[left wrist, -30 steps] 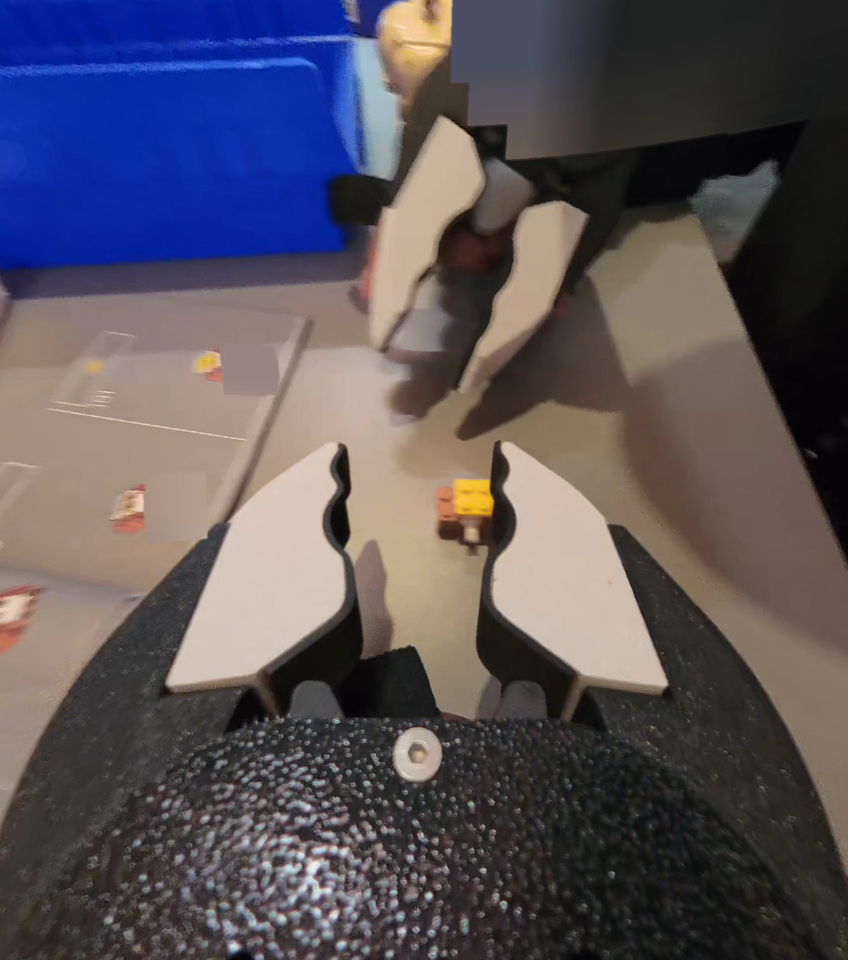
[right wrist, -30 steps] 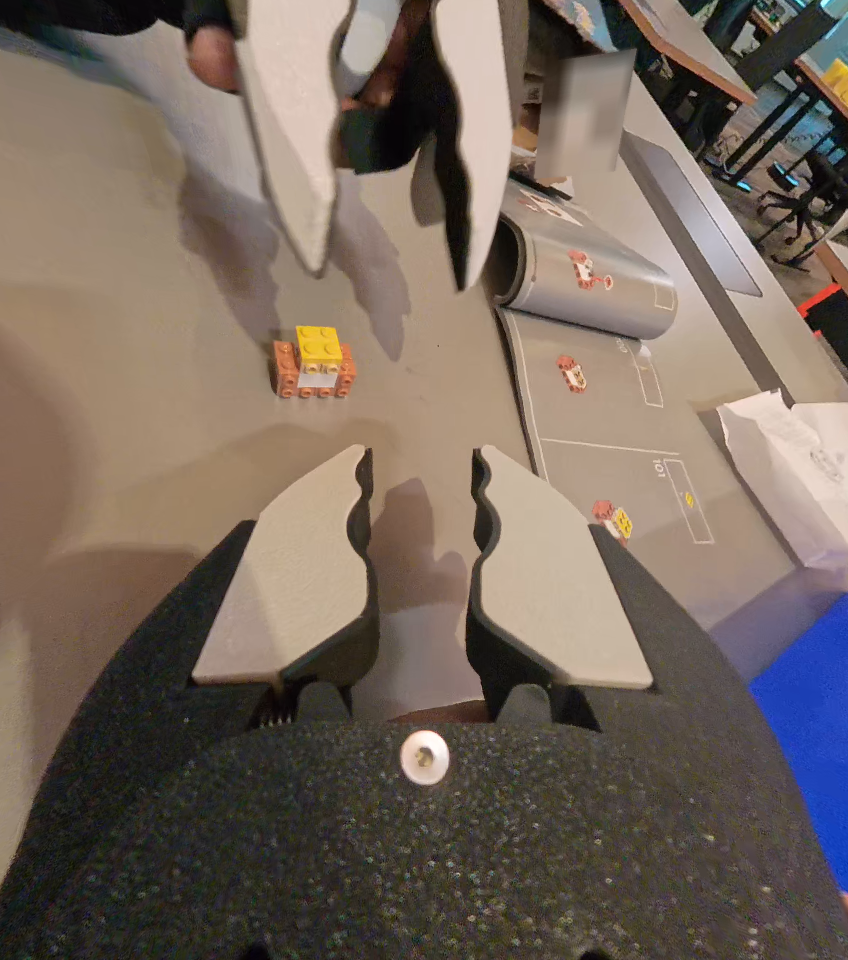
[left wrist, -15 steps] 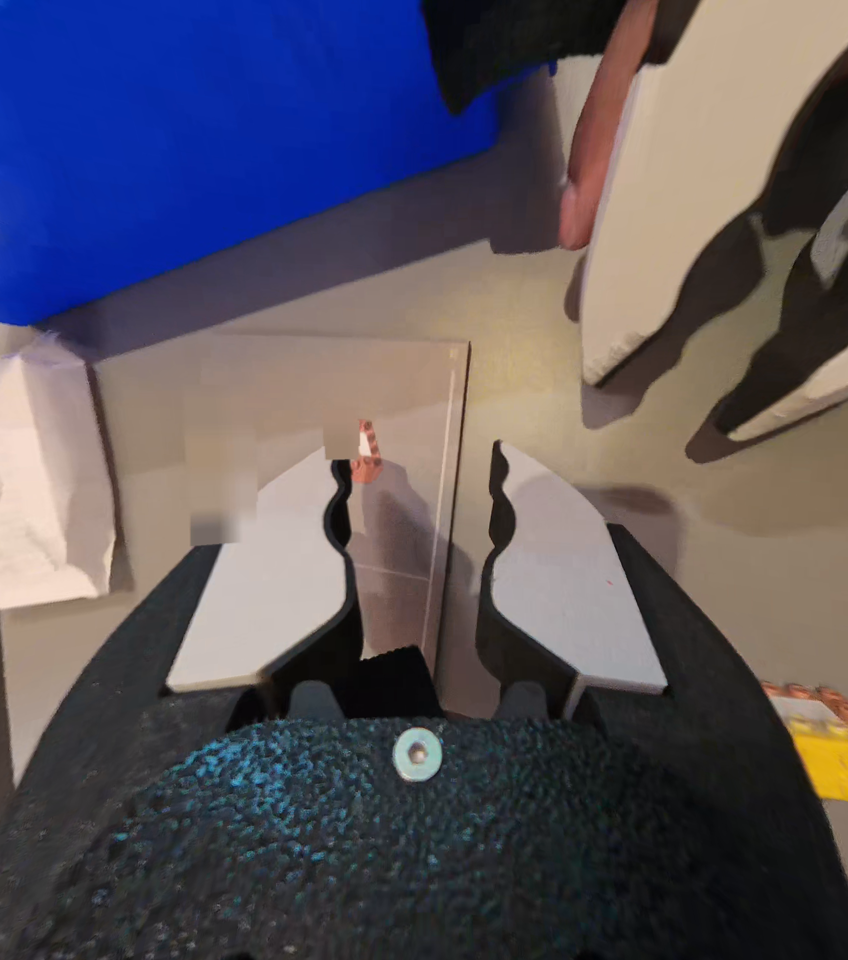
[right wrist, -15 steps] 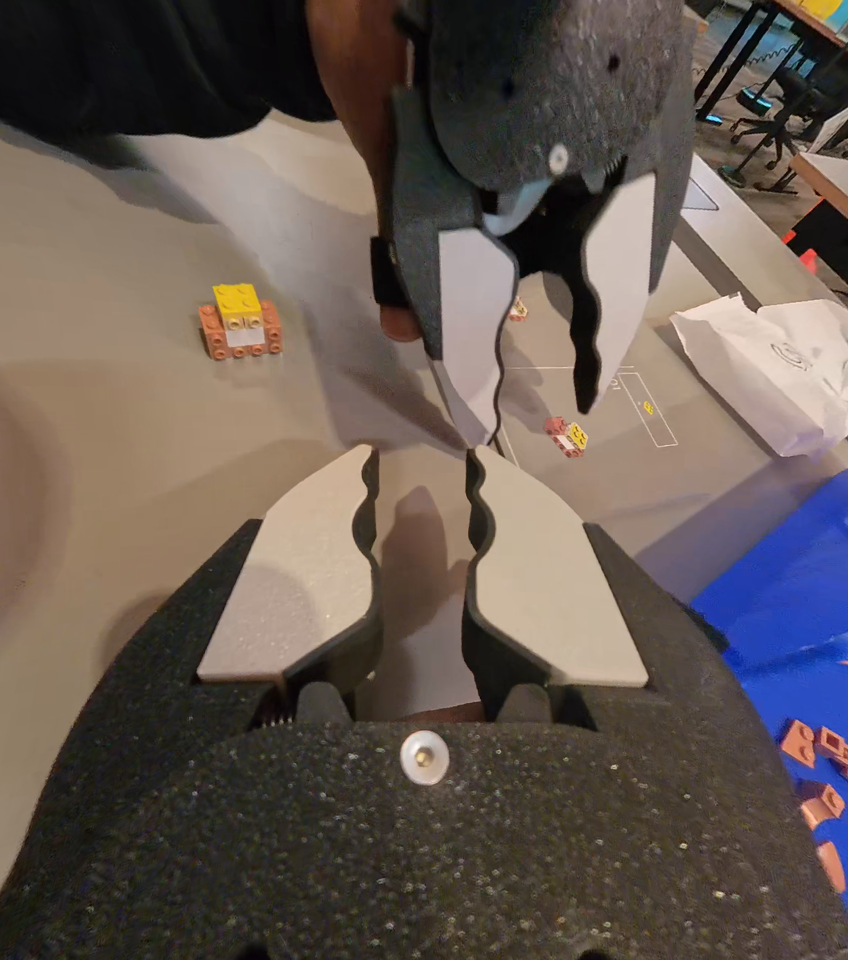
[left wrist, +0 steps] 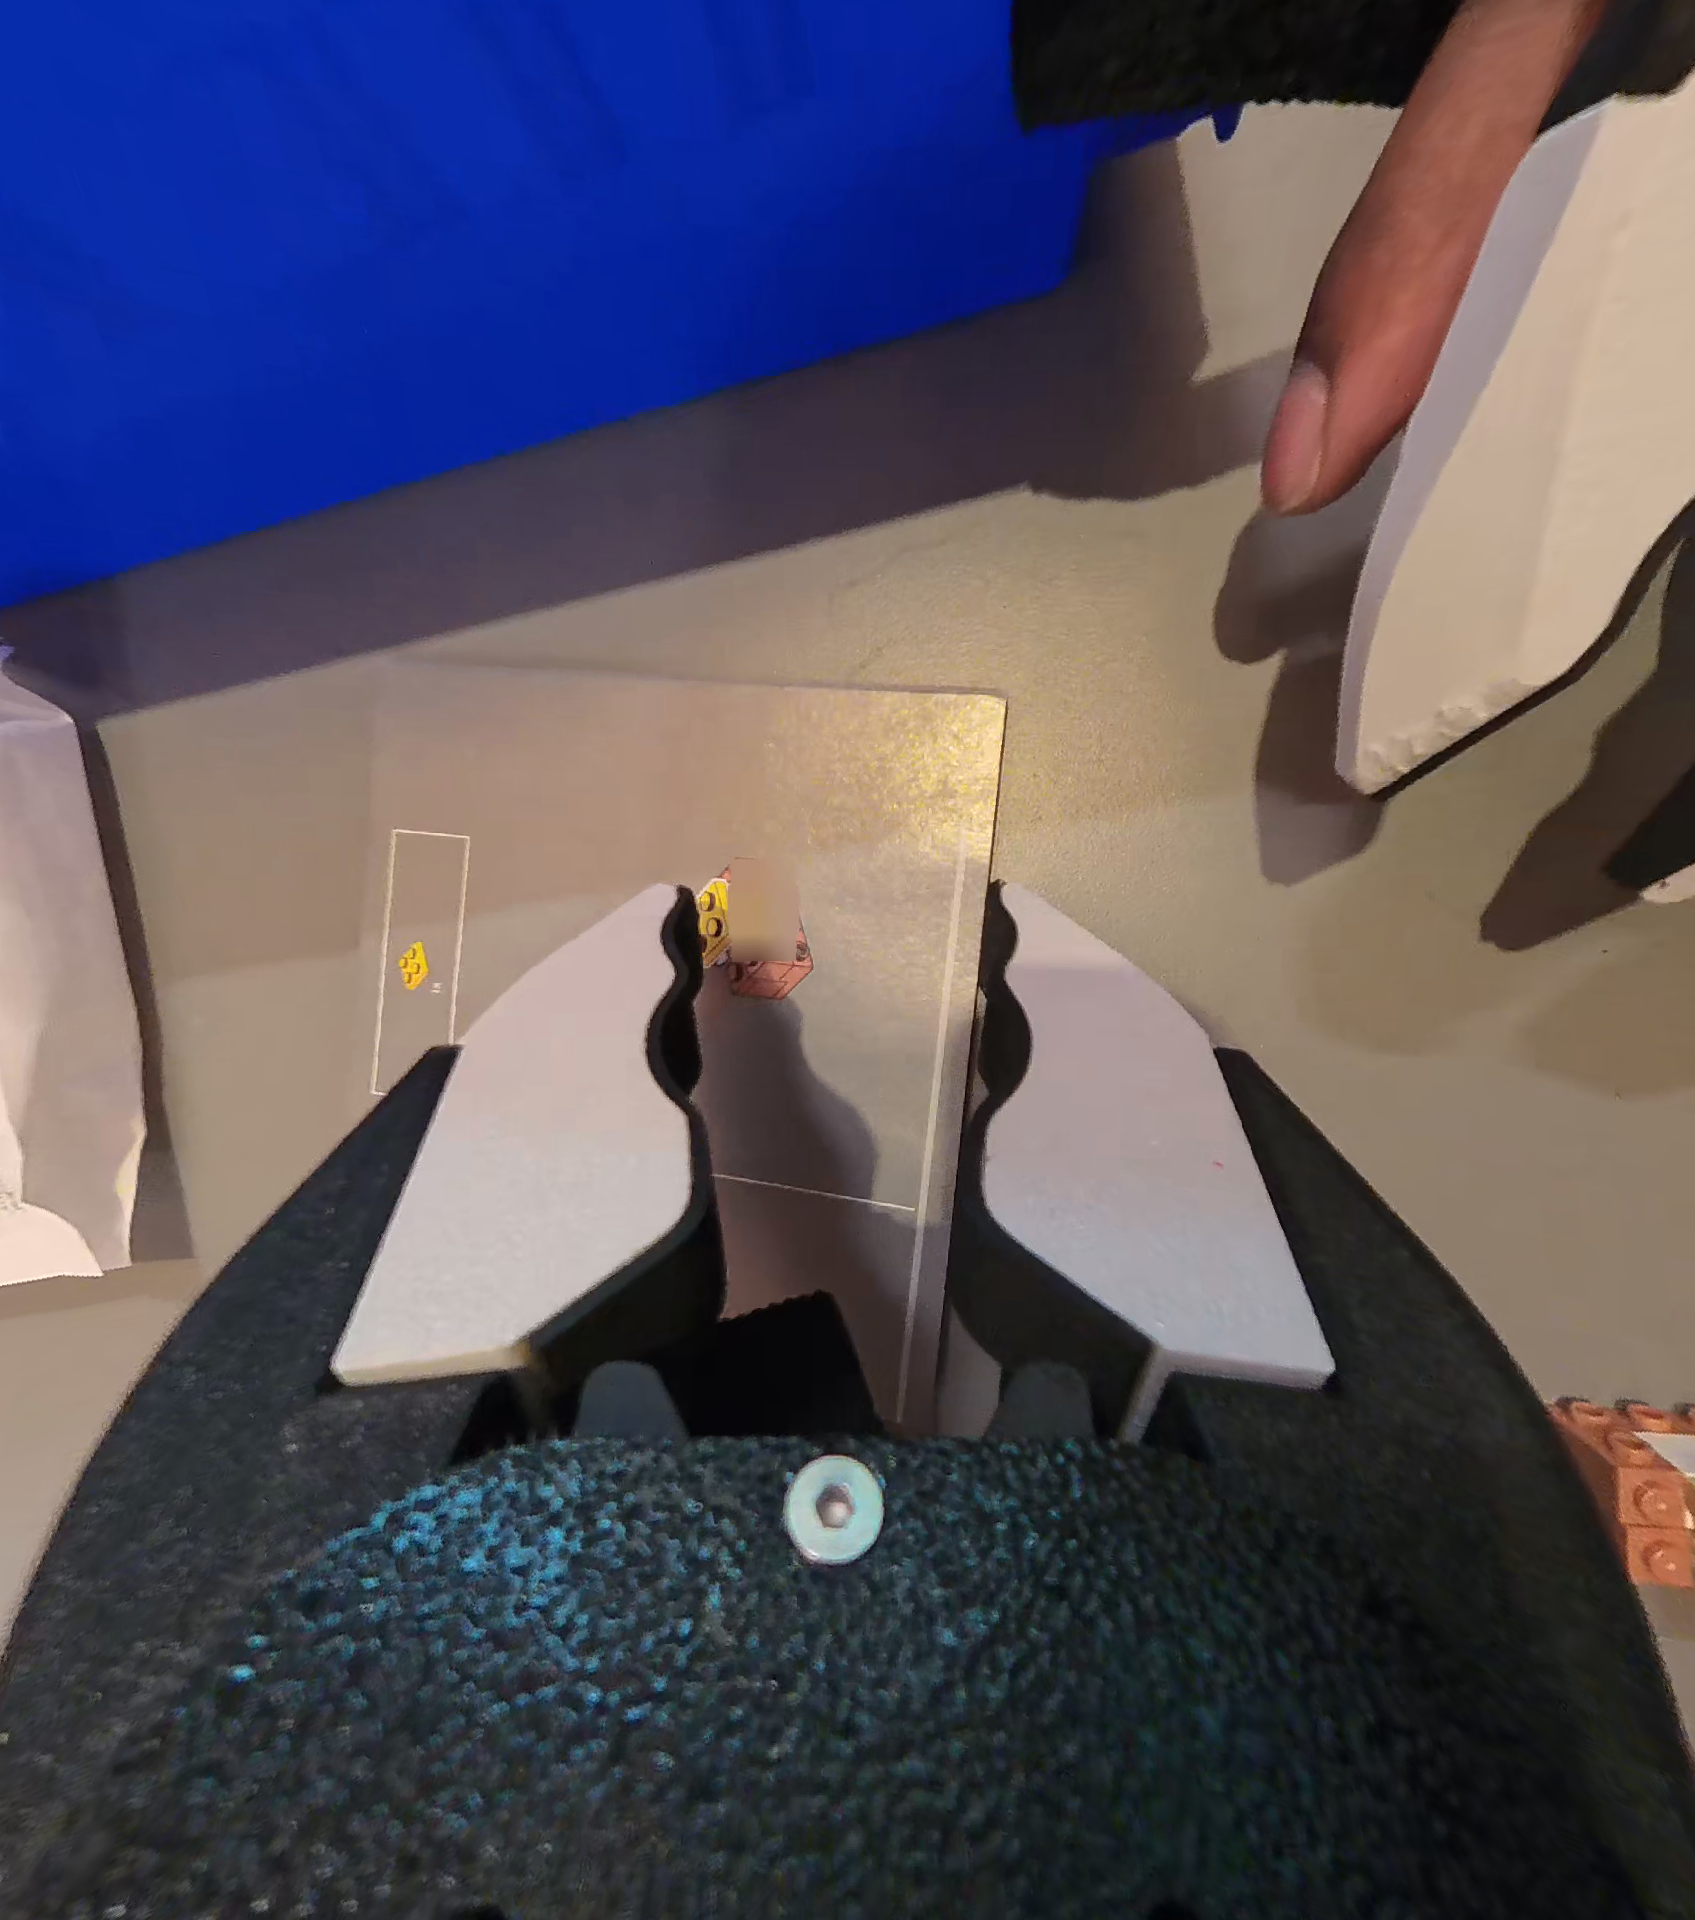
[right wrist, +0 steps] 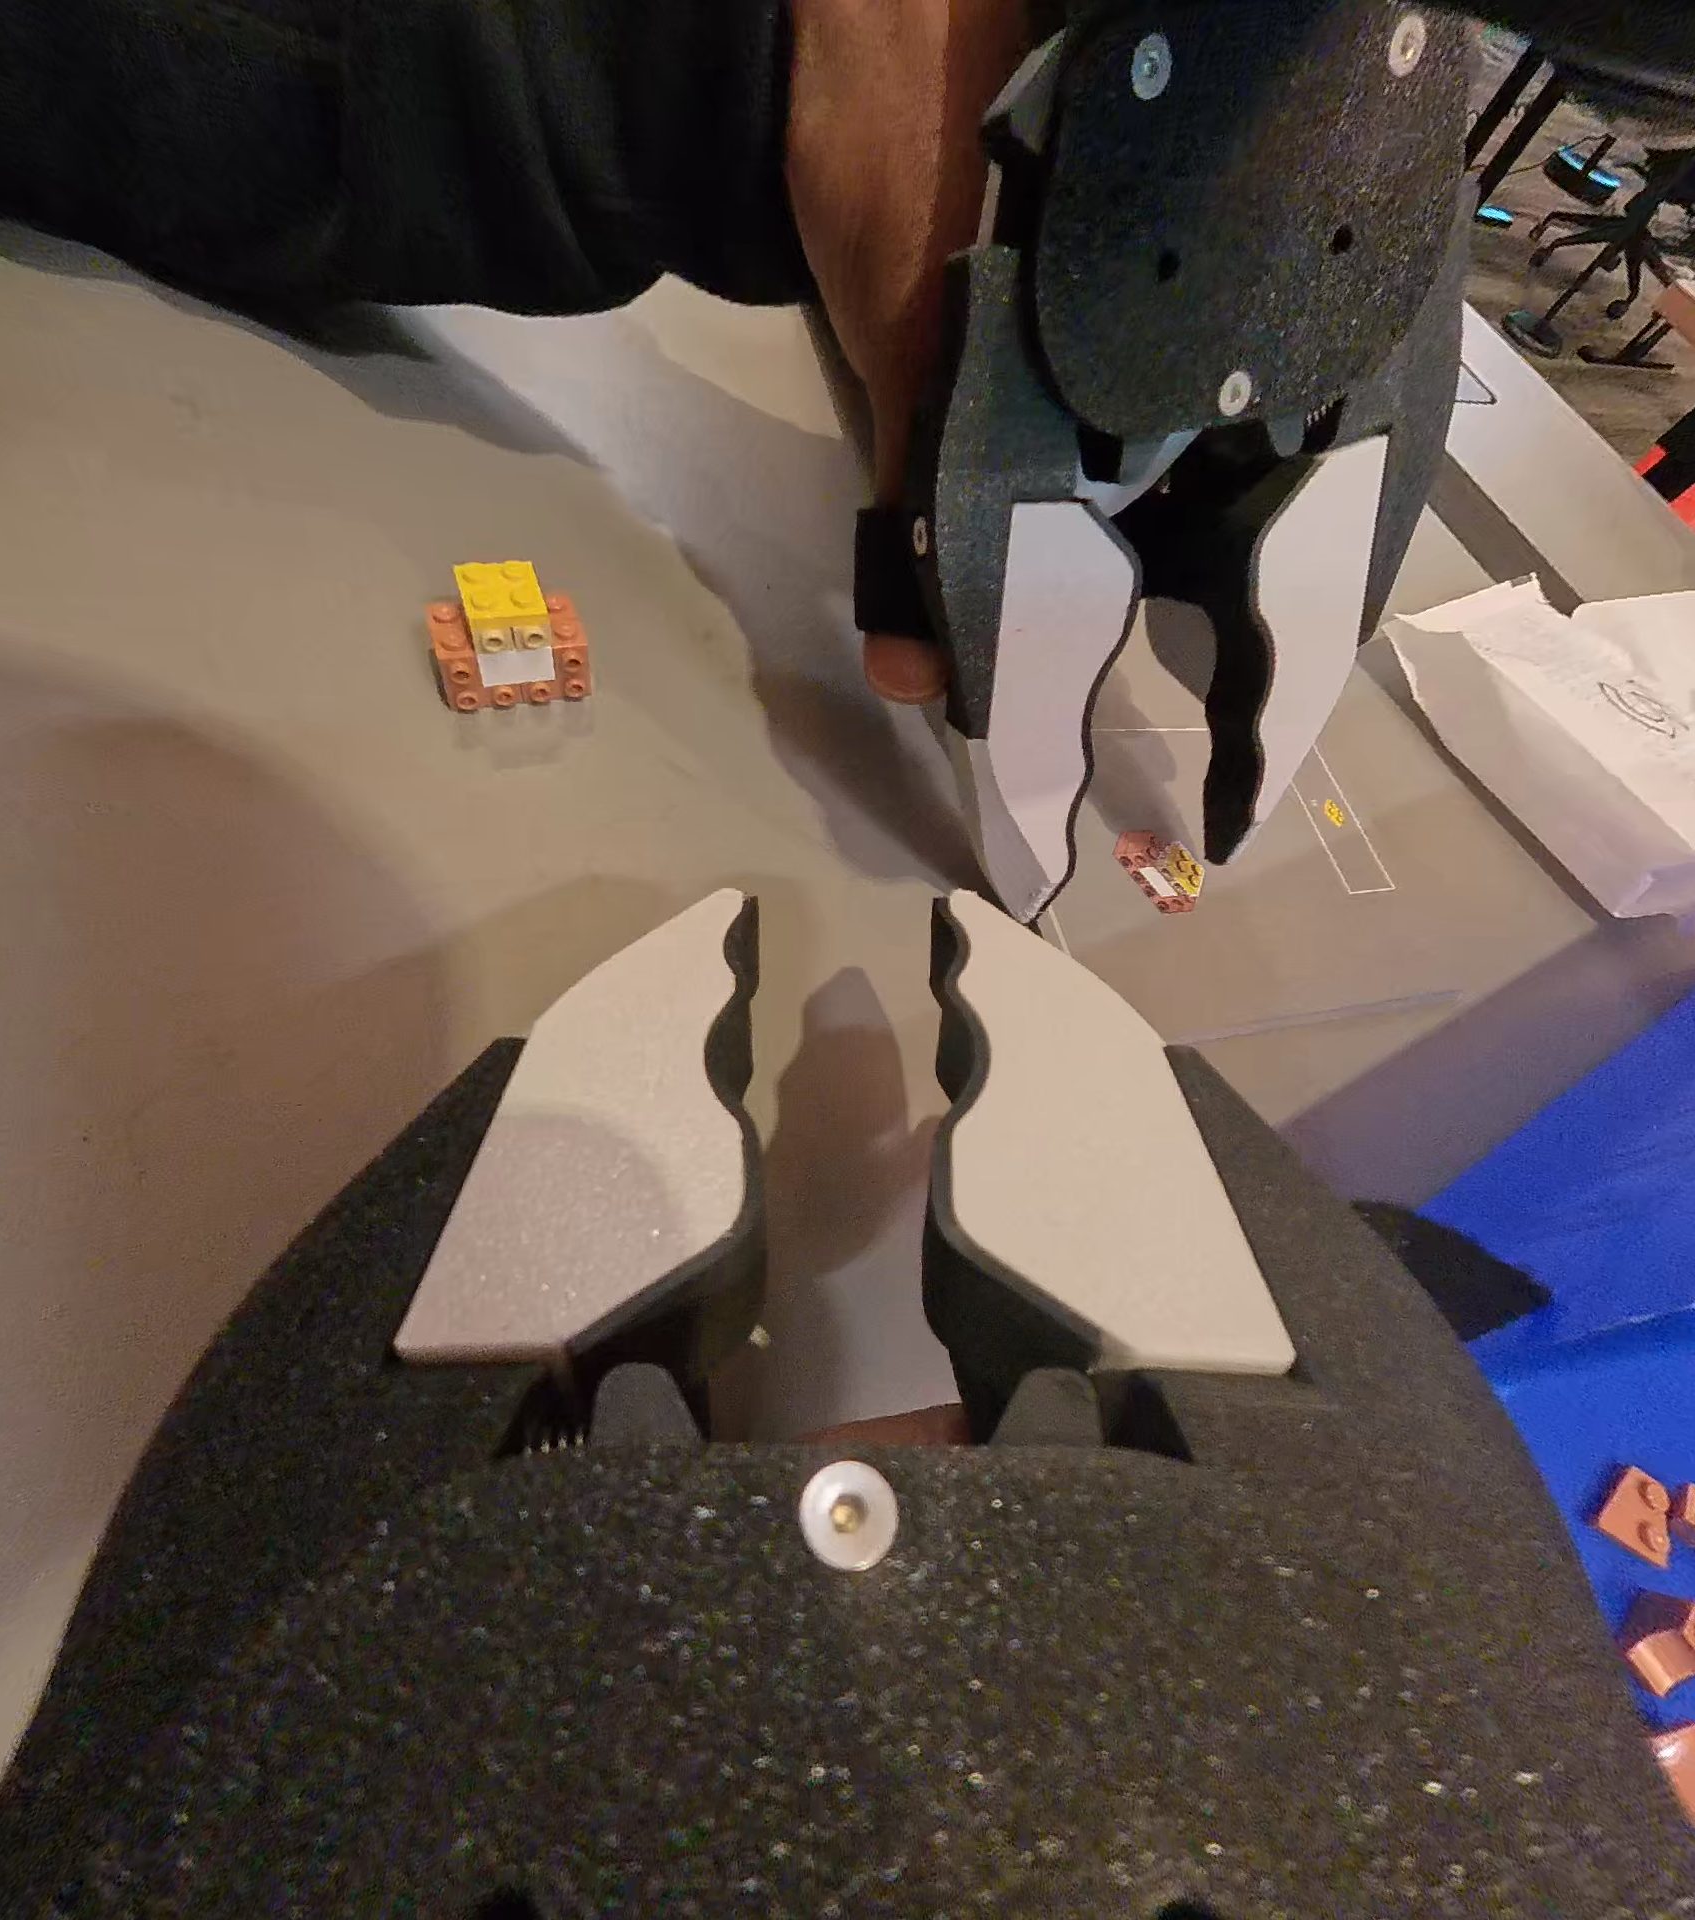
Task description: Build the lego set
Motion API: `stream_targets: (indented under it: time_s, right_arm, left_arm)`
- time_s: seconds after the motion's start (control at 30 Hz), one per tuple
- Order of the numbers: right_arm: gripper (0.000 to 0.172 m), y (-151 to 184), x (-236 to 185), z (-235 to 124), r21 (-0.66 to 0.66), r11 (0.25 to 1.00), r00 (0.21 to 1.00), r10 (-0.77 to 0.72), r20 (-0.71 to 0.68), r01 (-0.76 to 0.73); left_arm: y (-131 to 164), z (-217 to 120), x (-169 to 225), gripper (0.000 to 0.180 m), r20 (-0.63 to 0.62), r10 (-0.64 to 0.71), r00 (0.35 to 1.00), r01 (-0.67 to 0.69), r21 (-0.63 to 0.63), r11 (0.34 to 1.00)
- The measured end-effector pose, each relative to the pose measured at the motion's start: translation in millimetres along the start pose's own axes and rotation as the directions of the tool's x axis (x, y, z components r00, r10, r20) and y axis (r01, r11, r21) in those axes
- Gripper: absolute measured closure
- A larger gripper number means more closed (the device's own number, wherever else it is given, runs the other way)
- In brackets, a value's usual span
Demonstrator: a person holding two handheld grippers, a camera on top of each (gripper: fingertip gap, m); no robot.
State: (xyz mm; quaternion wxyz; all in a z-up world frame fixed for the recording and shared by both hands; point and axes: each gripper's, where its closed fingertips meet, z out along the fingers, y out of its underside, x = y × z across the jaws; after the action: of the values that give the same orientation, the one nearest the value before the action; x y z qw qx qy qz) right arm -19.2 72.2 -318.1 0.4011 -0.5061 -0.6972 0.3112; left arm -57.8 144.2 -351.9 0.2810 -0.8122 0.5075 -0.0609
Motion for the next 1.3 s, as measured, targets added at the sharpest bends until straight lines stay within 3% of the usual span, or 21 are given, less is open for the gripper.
stream_targets:
  time_s: [0.6,1.3]
  right_arm:
    - [0.14,1.4,-2.8,1.0,-0.012,1.0,1.0,-0.013,0.013,0.013]
    - [0.141,2.3,-4.5,1.1,-0.018,0.999,0.999,-0.026,0.018,0.027]
  left_arm:
    - [-0.5,-8.9,-1.5,0.132,-0.062,-0.093,0.994,0.096,0.04,0.995]
    - [3.5,-3.6,1.5,0.134,-0.071,-0.072,0.995,0.073,0.015,0.997]
